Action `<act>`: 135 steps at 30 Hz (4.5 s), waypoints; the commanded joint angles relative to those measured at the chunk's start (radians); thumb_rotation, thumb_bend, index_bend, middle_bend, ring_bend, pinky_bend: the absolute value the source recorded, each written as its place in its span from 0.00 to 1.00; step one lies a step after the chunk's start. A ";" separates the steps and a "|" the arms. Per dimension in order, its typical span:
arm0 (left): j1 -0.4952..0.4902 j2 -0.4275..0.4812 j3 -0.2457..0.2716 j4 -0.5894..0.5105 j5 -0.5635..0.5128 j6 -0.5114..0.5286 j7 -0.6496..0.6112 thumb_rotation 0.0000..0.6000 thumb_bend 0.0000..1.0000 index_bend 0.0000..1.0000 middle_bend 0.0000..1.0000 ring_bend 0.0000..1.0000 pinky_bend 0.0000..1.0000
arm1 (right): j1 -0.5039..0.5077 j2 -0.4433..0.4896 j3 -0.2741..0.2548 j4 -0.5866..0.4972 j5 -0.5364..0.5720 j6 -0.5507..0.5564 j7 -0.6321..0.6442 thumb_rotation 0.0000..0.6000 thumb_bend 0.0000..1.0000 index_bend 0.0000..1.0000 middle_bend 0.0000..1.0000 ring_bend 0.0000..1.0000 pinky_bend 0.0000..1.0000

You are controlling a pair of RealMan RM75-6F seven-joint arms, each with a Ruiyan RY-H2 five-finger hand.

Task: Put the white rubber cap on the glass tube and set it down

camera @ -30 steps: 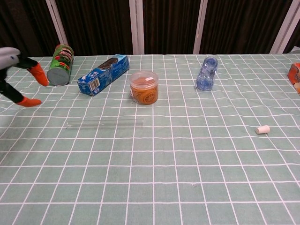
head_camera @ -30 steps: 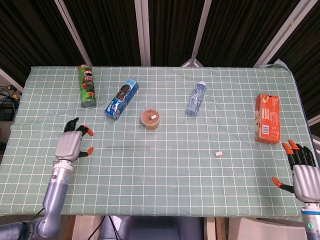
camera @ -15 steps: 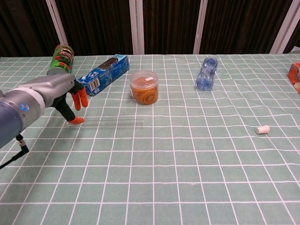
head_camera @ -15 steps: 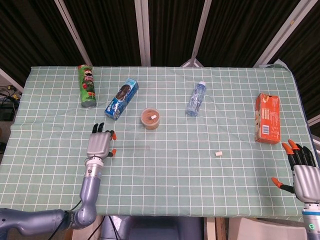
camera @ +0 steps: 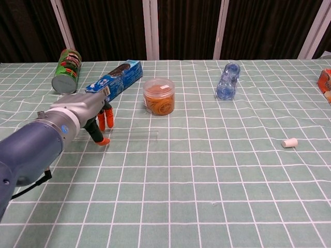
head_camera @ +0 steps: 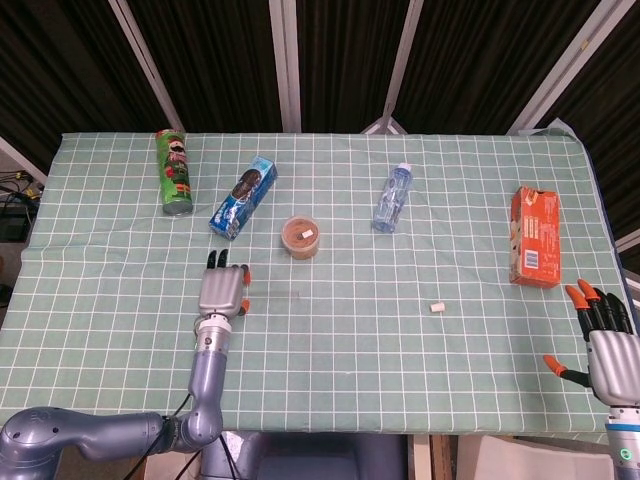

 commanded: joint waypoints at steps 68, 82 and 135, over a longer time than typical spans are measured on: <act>0.082 0.474 -0.034 -0.426 0.342 -0.120 -0.469 1.00 0.76 0.55 0.49 0.10 0.00 | 0.333 -0.112 0.094 0.050 0.089 -0.416 -0.300 1.00 0.18 0.43 0.19 0.09 0.10; 0.067 0.486 -0.010 -0.396 0.338 -0.121 -0.487 1.00 0.76 0.55 0.49 0.10 0.00 | 0.412 -0.261 0.069 0.225 0.110 -0.491 -0.321 1.00 0.18 0.49 0.22 0.10 0.11; 0.065 0.499 0.029 -0.359 0.334 -0.098 -0.549 1.00 0.76 0.55 0.49 0.10 0.00 | 0.469 -0.380 0.039 0.301 0.256 -0.534 -0.463 1.00 0.34 0.53 0.23 0.10 0.12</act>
